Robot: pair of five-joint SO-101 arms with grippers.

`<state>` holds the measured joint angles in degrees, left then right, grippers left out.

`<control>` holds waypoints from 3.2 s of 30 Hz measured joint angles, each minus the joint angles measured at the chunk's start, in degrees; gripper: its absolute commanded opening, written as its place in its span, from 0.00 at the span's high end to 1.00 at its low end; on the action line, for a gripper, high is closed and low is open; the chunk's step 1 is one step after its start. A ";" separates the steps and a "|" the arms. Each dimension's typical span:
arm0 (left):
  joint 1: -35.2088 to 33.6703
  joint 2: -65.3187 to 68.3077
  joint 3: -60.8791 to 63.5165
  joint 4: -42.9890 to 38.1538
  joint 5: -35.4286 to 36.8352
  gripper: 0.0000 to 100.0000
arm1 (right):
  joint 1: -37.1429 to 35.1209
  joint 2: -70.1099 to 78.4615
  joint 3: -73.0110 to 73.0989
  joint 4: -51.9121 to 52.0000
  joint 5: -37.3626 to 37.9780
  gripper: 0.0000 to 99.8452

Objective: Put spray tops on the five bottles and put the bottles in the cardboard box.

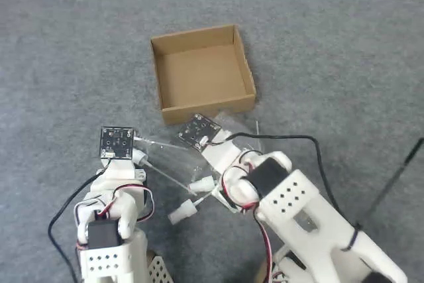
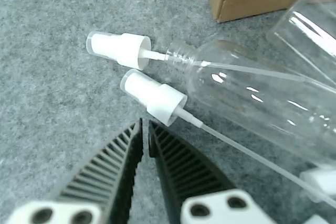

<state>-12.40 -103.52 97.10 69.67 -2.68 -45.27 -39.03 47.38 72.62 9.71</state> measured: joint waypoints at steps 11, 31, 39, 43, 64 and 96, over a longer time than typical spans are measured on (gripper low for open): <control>0.00 0.00 0.00 0.00 0.00 0.99 | -0.09 -9.67 4.13 0.00 0.00 0.88; 0.00 0.00 0.00 0.00 0.00 0.99 | 0.18 -27.78 10.11 0.00 0.00 0.88; 0.00 0.00 0.00 0.00 0.00 0.99 | 1.85 -30.15 10.11 0.00 0.00 0.88; 0.00 0.00 0.00 0.00 0.00 0.99 | 5.10 -30.42 10.11 -0.62 0.00 0.88; 0.00 0.00 0.00 0.00 0.00 0.99 | 6.51 -30.42 10.11 -0.97 0.00 0.88; 4.57 0.00 -12.92 -13.01 -8.26 0.98 | 10.29 -30.42 10.11 -2.20 0.00 0.88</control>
<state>-7.82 -103.52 84.18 56.66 -10.95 -34.99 -69.45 57.49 70.42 9.71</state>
